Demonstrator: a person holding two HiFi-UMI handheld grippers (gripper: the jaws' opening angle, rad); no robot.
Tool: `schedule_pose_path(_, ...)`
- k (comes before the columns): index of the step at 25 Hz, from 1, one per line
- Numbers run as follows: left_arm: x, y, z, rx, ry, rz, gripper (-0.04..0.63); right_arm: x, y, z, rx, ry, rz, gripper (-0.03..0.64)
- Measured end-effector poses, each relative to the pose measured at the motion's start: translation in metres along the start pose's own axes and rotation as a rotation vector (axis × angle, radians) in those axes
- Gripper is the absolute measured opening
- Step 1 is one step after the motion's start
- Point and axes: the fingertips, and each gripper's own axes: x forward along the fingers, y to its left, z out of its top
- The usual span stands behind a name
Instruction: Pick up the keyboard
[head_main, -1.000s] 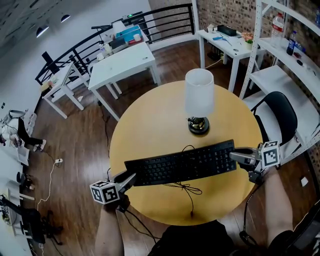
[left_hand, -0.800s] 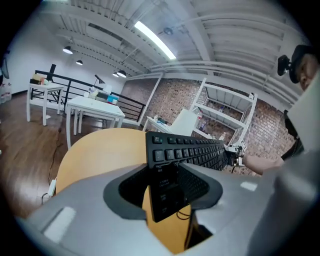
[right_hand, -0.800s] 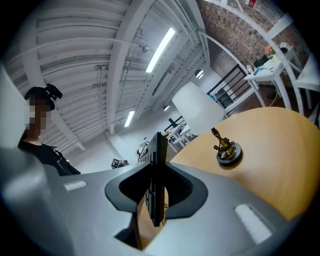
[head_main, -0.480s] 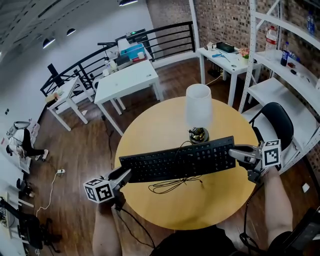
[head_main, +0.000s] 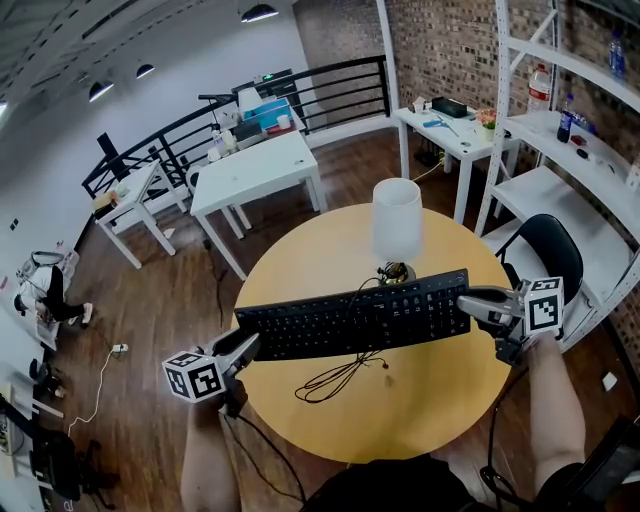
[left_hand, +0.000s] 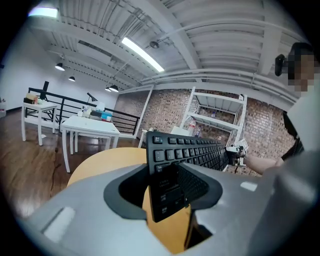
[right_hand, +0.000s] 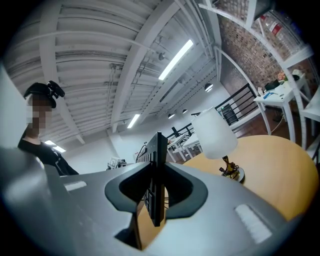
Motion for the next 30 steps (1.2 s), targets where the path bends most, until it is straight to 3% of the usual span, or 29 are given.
schedule_pose_path(25, -0.003, -0.002, 0.005, 0.026, -0.010, 0.006, 0.187, -0.002, 0.003, -0.001, -0.032, 0.021, -0.013, 0.083)
schedule_pose_path(30, -0.035, 0.008, 0.004, 0.006, -0.025, 0.052, 0.187, 0.025, 0.004, -0.005, -0.041, 0.048, 0.020, 0.083)
